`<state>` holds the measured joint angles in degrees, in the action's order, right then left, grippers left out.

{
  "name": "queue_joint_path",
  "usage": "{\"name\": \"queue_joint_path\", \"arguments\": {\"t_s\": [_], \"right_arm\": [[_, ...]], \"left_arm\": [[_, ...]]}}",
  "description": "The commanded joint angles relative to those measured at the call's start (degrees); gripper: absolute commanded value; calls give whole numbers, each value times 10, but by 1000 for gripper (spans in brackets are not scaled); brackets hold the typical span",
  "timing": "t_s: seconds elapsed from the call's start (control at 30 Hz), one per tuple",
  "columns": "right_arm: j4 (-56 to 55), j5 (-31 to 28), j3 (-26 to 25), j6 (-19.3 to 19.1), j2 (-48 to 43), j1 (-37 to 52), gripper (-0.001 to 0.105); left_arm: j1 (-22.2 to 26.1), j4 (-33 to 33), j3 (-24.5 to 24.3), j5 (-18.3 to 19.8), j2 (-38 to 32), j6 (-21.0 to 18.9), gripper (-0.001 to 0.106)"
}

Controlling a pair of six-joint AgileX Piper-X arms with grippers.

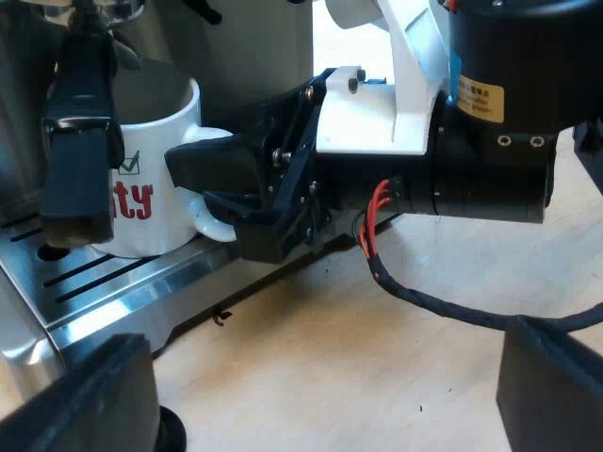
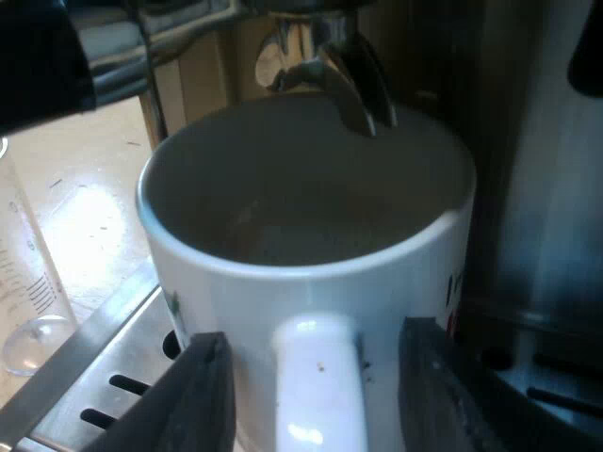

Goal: Place mug into machine

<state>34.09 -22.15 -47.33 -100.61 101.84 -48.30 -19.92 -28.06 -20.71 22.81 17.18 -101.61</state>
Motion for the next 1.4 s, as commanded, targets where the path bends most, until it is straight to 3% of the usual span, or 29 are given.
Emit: {"name": "queue_joint_path", "arguments": {"t_s": [0.03,0.9,1.4], "right_arm": [[3,1,-7,-12,-20,0,43],[-31,-5,-7,-7,-25,0,43],[-31,-12,-68,-12,18,11,43]], "left_arm": [[-1,8,-2,6,1,1,78],[-1,8,-2,6,1,1,78],[-1,10,-2,6,1,1,78]]}}
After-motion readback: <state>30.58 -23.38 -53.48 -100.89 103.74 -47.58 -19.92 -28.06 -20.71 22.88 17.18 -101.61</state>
